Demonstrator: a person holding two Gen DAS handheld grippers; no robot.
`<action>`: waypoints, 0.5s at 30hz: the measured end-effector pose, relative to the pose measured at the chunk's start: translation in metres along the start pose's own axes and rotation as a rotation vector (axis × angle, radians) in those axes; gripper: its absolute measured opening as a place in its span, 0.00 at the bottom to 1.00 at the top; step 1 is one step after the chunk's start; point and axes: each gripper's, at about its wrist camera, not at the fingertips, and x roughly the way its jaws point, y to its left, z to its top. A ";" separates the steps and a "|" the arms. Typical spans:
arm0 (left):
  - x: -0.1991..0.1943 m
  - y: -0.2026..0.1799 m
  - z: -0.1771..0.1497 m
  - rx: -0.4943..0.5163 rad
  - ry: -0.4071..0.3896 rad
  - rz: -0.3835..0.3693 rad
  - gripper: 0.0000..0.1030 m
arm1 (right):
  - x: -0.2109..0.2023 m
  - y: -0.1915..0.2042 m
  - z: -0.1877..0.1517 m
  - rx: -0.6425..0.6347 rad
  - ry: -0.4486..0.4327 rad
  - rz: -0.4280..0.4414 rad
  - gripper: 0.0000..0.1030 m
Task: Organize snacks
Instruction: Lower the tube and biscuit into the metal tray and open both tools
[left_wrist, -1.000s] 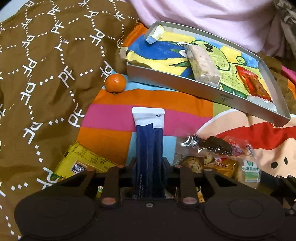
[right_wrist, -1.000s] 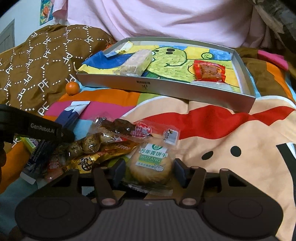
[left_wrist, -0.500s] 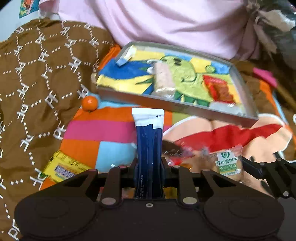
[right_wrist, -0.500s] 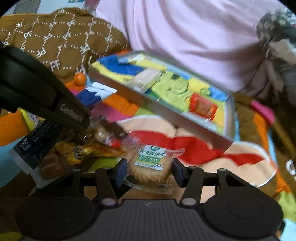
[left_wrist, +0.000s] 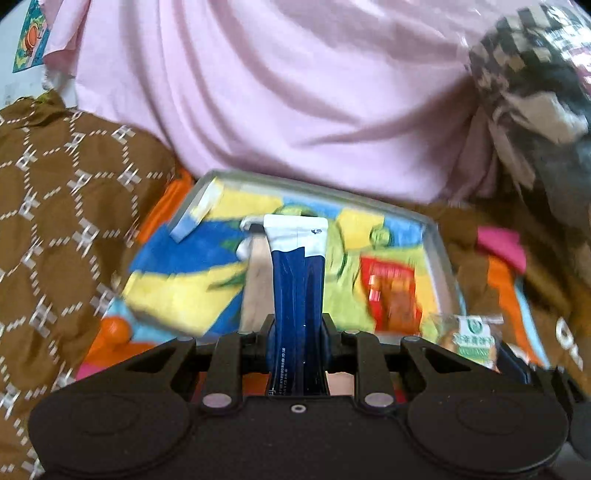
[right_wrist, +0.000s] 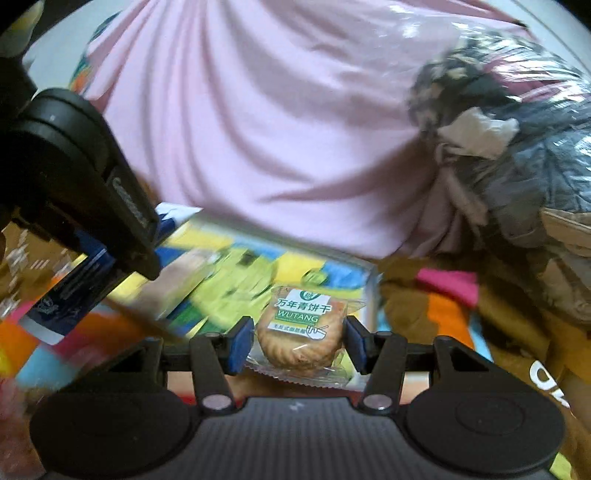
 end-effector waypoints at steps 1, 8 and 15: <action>0.007 -0.003 0.008 -0.006 -0.012 -0.005 0.23 | 0.006 -0.006 0.003 0.022 -0.011 -0.005 0.56; 0.058 -0.019 0.042 -0.046 -0.034 -0.015 0.23 | 0.047 -0.033 0.009 0.156 -0.048 0.005 0.56; 0.108 -0.039 0.046 -0.019 -0.001 -0.025 0.24 | 0.076 -0.043 -0.009 0.214 0.024 0.025 0.56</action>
